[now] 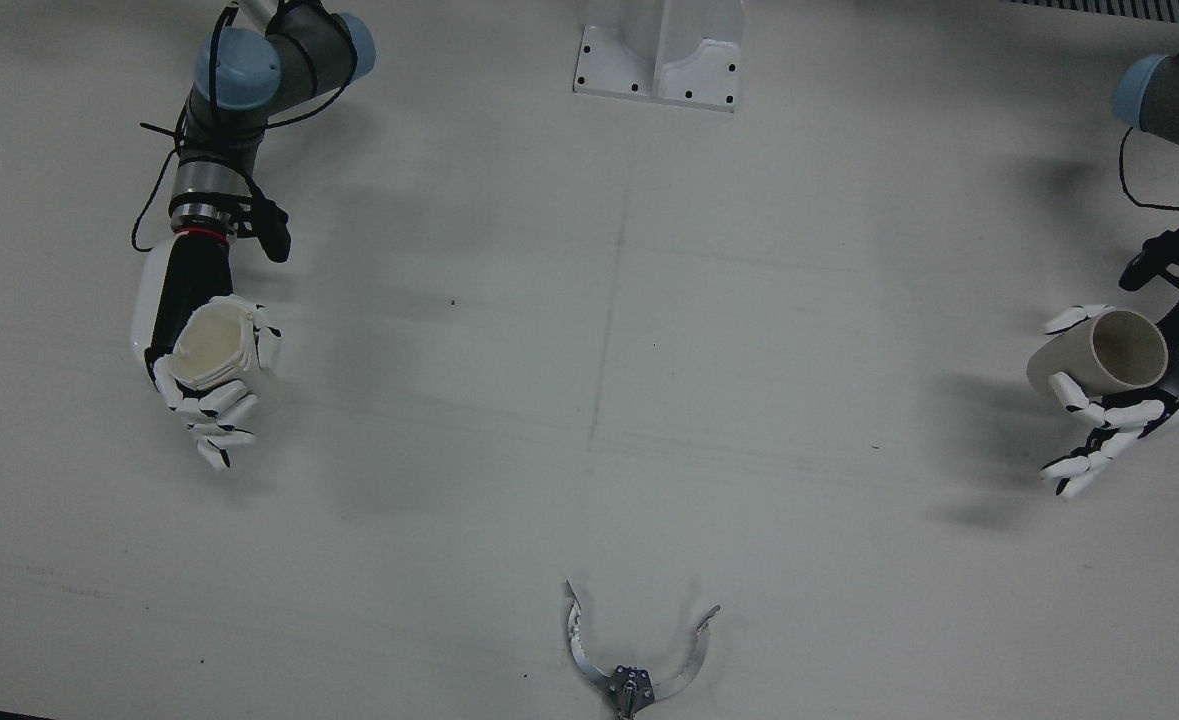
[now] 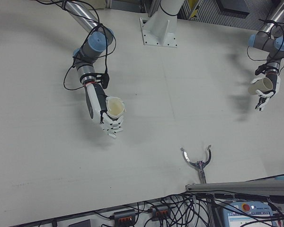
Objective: Pour water
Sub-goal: 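Lift the white cup with the right hand and the beige cup with the left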
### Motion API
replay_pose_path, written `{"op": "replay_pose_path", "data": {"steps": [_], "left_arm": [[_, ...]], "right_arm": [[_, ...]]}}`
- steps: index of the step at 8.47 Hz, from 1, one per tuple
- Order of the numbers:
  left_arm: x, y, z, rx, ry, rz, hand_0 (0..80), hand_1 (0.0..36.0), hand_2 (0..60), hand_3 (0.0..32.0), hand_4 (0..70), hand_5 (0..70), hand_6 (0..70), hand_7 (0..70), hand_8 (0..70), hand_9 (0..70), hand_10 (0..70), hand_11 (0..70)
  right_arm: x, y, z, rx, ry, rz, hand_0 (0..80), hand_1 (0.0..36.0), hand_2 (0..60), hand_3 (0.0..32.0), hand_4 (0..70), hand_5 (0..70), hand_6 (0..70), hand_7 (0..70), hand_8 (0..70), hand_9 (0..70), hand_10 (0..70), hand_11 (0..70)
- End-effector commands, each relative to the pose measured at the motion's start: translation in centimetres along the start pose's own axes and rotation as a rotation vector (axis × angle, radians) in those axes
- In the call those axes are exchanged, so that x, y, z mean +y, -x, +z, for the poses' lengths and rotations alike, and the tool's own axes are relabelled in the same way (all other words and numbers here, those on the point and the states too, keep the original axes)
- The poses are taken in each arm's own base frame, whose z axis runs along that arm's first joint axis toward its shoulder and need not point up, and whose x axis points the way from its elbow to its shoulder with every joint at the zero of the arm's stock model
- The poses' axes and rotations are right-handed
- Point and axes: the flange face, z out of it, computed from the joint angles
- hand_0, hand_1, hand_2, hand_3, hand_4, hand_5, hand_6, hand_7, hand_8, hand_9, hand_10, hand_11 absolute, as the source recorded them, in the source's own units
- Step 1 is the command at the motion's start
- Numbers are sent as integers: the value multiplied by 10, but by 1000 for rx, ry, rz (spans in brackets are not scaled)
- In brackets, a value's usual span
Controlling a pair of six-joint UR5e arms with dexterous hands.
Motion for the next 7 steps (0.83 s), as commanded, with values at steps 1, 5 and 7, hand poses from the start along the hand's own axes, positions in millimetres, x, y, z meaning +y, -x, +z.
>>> {"op": "replay_pose_path", "data": {"steps": [1,5,7], "left_arm": [[71,18,84,-46,79,-21,532,312,600,0,700,700,129,175,53,89,75,123],[178,96,171,-137,160,-79,537,312,600,0,700,700,132,180,55,92,76,126],[247,133,209,-151,237,16,530,308,600,0,700,700,135,182,59,97,79,129]], "right_arm": [[-7,28,-3,-8,-1,-11,548,360,600,0,345,700,506,647,299,414,139,233],[22,65,5,55,-51,-127,574,360,600,0,229,700,406,534,208,297,87,161],[25,66,5,72,-44,-131,577,360,600,0,206,700,376,510,185,269,80,150]]}}
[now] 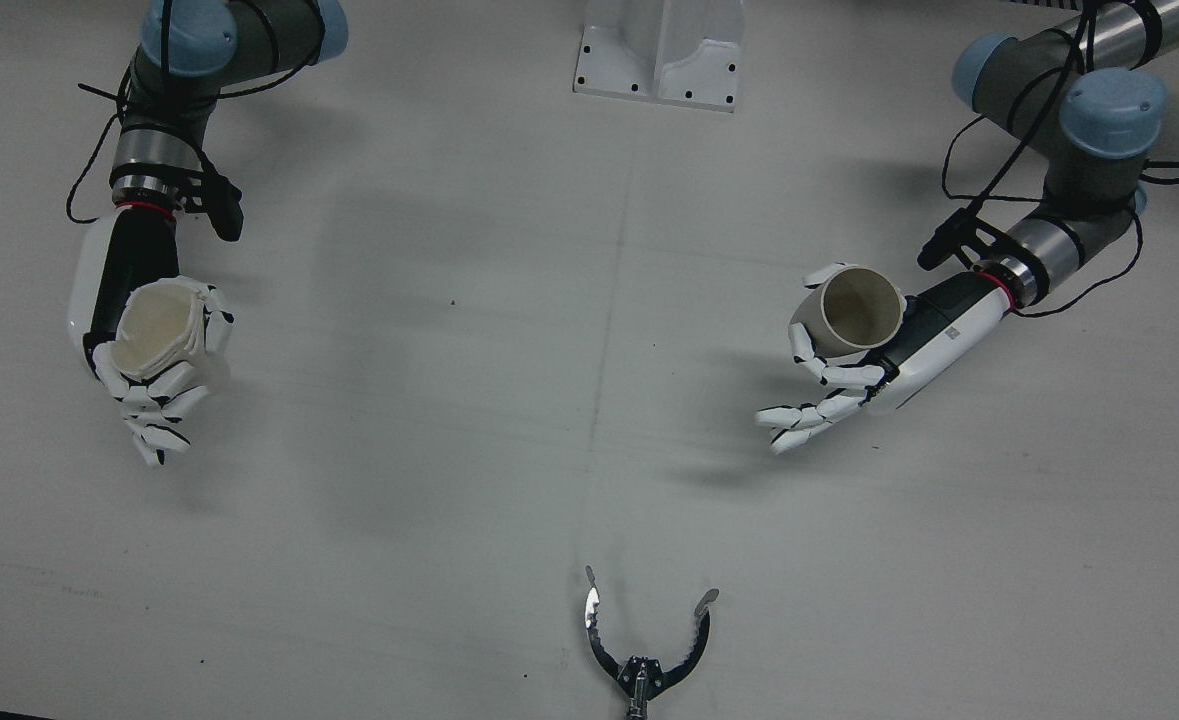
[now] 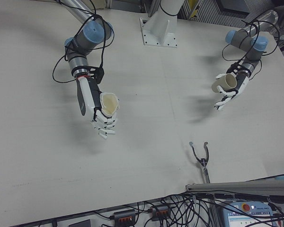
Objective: Pour water
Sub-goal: 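Tilt the white cup over the beige cup held by the left hand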
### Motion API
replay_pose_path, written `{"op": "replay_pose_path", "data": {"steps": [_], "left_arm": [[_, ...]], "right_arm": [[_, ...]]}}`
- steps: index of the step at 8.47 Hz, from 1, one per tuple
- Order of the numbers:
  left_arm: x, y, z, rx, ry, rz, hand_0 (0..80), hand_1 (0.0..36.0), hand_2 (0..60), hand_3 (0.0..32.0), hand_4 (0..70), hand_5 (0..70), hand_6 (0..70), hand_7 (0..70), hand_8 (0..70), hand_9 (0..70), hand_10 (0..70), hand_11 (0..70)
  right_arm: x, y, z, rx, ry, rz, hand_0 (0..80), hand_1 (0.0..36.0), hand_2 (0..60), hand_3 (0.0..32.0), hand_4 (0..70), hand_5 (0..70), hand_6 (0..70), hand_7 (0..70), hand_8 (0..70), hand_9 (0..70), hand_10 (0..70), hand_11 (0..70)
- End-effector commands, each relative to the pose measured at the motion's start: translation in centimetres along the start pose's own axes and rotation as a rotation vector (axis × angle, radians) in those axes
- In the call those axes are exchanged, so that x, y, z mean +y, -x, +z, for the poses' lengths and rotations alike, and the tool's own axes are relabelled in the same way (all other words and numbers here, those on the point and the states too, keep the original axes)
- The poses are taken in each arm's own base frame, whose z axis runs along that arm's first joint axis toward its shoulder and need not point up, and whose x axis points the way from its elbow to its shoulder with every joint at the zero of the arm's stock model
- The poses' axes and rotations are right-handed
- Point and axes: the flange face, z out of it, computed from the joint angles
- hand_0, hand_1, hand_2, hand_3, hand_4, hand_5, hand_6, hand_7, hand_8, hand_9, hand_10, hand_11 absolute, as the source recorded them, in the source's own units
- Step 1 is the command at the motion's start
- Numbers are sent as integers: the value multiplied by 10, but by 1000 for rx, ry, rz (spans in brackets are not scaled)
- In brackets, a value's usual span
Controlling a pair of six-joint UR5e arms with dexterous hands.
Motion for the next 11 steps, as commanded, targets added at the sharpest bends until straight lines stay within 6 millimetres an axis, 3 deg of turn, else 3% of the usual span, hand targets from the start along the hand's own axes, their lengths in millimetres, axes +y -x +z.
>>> {"op": "replay_pose_path", "data": {"steps": [1,2,3,4,5,6,7,9,11], "left_arm": [[86,48,77,-35,90,129,530,302,600,0,700,700,136,181,63,102,81,132],[91,52,93,-35,89,161,529,305,600,0,700,700,140,186,68,109,84,136],[92,62,109,-36,91,212,528,304,600,0,700,700,136,184,67,110,84,136],[96,100,111,-76,107,196,528,301,600,0,700,700,130,182,65,107,83,134],[101,118,107,-100,114,188,518,304,600,0,700,700,125,176,64,107,82,133],[101,120,106,-101,114,187,515,302,600,0,695,700,121,171,63,106,82,133],[102,119,107,-98,119,184,517,304,600,0,697,700,122,171,63,105,82,133],[104,120,109,-94,125,180,520,308,600,0,687,700,121,167,64,105,82,133],[104,120,109,-95,125,177,519,311,600,0,686,700,123,168,63,104,81,132]], "right_arm": [[15,8,1,23,7,-20,572,360,600,0,189,700,361,489,177,257,76,144],[28,12,1,17,27,-20,575,360,600,0,182,700,357,483,175,255,75,141],[57,27,5,11,86,-67,577,360,600,0,180,700,360,488,175,255,75,143],[112,45,8,-3,194,-161,589,360,600,0,187,700,369,505,178,259,74,142],[170,64,10,-57,270,-272,593,360,600,0,182,700,374,511,181,263,78,148],[220,78,12,-109,315,-379,604,360,600,0,216,700,403,549,192,278,83,155],[247,79,15,-144,342,-453,627,360,600,0,247,700,422,569,196,282,91,167],[283,46,8,-97,453,-575,638,360,600,0,276,700,424,579,191,276,99,180],[286,1,-13,-22,489,-678,724,360,600,0,305,700,423,581,181,260,99,183]]}}
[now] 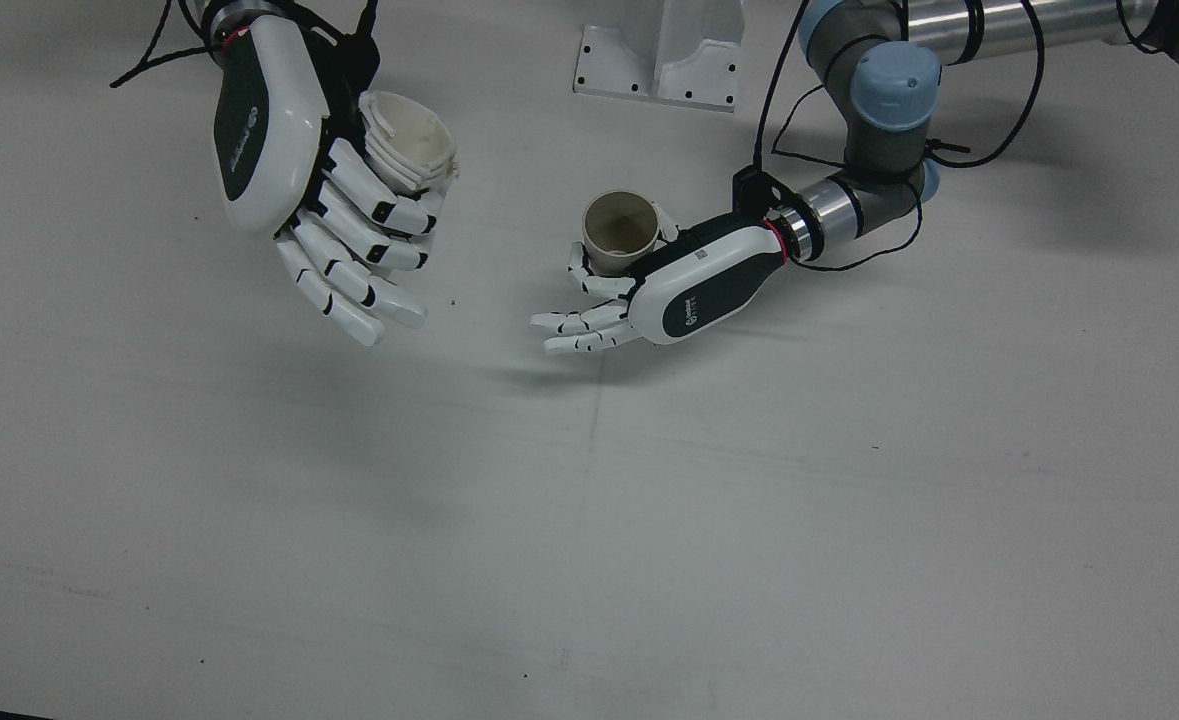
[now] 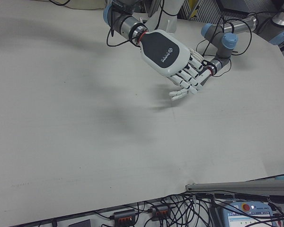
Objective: Pour water
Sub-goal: 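Tilt the white cup over the beige cup held by the left hand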
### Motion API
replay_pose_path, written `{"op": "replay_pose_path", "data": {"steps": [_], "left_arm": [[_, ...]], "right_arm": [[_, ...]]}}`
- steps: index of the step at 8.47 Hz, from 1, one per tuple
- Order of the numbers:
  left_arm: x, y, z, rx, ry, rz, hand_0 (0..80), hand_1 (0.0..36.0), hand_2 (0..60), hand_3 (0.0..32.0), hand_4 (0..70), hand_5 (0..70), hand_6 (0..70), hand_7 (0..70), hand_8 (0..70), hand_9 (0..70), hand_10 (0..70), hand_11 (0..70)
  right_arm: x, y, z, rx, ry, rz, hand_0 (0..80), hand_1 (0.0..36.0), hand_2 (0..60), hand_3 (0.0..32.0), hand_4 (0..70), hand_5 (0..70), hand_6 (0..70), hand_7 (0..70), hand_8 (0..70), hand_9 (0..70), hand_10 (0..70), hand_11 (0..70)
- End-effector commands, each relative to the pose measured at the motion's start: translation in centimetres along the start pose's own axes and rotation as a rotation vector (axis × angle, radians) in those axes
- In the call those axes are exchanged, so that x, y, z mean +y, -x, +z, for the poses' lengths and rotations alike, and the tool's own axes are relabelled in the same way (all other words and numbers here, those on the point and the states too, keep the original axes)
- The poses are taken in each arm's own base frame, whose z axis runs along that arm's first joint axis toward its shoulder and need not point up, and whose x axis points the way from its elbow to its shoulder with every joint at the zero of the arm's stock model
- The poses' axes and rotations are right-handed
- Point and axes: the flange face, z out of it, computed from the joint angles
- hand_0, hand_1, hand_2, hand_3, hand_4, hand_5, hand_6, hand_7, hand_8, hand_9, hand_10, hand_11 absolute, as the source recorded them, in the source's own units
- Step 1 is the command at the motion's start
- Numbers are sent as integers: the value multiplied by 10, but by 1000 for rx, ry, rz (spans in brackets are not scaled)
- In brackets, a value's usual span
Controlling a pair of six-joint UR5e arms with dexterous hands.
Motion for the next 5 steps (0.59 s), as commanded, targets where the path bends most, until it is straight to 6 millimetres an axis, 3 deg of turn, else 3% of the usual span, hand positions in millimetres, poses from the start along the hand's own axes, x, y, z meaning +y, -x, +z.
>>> {"op": "replay_pose_path", "data": {"steps": [1,3,4,5], "left_arm": [[2,-1,1,4,6,-6,522,313,600,0,682,700,123,164,63,103,81,132],[4,-3,1,6,9,-10,522,314,600,0,681,700,123,164,63,103,81,132],[4,-3,2,7,10,-11,519,314,600,0,681,700,122,164,62,102,81,132],[5,-3,3,8,12,-10,519,314,600,0,682,700,122,164,62,102,81,132]], "right_arm": [[48,-34,-16,87,112,-127,696,360,600,0,303,700,412,565,176,253,98,181],[51,-37,-18,134,143,-188,642,360,600,0,283,700,392,530,175,252,104,189],[52,-38,-20,141,146,-207,671,360,600,0,303,700,397,537,175,251,101,184],[66,-42,-19,147,185,-202,652,360,600,0,308,700,394,538,177,256,103,186]]}}
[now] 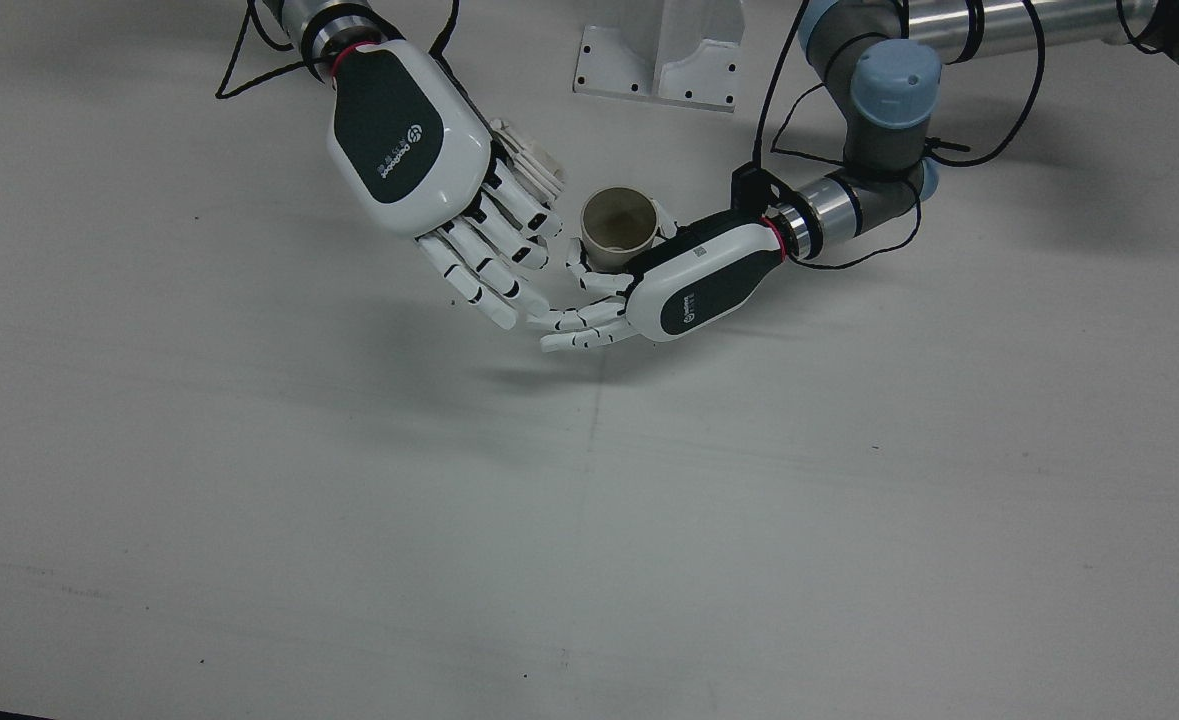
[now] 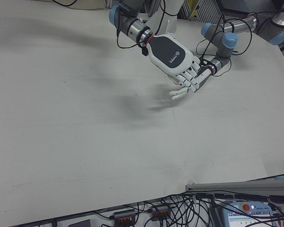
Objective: Pour water
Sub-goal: 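Tilt the white cup over the beige cup held by the left hand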
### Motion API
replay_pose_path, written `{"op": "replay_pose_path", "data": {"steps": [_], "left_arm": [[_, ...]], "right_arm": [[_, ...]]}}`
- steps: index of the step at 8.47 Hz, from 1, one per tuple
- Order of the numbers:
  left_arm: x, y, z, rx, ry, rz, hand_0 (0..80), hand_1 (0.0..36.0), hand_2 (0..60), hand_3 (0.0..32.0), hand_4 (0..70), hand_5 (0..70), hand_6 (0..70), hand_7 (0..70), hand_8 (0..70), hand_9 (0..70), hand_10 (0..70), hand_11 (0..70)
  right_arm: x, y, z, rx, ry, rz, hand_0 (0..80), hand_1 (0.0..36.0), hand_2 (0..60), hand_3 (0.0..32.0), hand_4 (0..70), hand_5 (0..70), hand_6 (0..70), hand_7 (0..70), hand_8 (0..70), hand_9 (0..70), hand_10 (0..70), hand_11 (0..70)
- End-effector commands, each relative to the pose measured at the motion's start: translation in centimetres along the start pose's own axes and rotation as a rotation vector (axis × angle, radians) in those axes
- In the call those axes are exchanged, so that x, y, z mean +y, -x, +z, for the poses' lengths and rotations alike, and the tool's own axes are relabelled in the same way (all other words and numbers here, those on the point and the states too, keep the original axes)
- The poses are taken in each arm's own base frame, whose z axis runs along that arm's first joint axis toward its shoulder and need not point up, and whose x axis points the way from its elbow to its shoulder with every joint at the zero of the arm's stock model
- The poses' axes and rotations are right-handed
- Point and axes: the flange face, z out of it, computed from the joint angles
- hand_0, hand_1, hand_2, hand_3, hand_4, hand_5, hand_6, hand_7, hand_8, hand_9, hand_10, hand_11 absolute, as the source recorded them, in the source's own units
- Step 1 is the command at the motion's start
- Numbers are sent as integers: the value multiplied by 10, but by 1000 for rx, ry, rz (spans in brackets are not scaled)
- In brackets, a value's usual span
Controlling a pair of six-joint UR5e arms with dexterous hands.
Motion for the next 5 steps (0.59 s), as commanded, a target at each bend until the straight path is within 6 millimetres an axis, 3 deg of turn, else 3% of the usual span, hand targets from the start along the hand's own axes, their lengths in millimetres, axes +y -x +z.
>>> {"op": "replay_pose_path", "data": {"steps": [1,3,5], "left_arm": [[2,-1,1,3,4,-2,519,313,600,0,685,700,123,164,62,101,81,132],[3,-3,1,6,6,-4,521,313,600,0,685,700,122,164,61,101,81,132],[3,-6,1,8,6,-4,524,313,600,0,688,700,122,165,61,101,81,132]], "right_arm": [[31,-4,8,24,72,-42,655,360,600,0,310,700,386,531,174,252,99,181],[48,-11,14,36,91,-33,700,360,600,0,343,700,402,562,174,253,101,184],[43,-10,12,34,80,-34,700,360,600,0,344,700,399,555,176,256,100,183]]}}
